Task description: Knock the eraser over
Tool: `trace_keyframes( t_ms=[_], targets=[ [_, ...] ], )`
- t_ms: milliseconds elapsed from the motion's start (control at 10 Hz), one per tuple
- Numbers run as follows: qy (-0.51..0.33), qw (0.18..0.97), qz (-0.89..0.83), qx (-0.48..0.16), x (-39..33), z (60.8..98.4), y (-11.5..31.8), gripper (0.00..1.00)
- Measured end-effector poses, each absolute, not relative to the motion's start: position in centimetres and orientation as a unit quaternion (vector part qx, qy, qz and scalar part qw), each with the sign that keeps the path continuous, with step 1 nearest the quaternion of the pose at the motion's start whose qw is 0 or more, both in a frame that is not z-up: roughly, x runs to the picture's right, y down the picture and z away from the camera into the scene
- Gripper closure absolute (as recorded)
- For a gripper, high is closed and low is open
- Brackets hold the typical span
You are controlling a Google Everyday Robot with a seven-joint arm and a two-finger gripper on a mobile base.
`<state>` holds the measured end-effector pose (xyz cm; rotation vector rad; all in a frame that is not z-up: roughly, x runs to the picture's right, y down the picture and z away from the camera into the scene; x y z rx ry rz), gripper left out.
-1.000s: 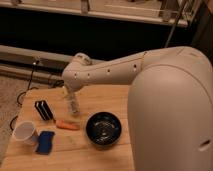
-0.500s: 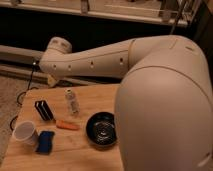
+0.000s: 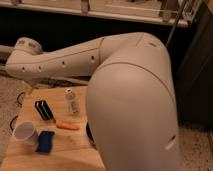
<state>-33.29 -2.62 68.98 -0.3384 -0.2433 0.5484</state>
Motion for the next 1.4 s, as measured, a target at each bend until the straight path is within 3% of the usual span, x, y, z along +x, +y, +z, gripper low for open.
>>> trace_keyframes(
  t_ms=[500, 800, 1200, 1300, 1400],
  targets=[
    [-0.106, 0.93, 0.22, -0.274, -33.9, 71.0, 2.8, 0.23],
    [-0.098, 0.93, 0.179, -0.305, -35.9, 71.1, 3.8, 0.52],
    [-0.093, 0.926, 0.162, -0.328, -39.2, 75.8, 3.0, 0.92],
    [-0.095, 0.926, 0.16, -0.329, -40.5, 77.4, 2.8, 0.99],
    [-0.094, 0.927, 0.159, -0.327, -41.0, 78.8, 2.5, 1.0]
  ],
)
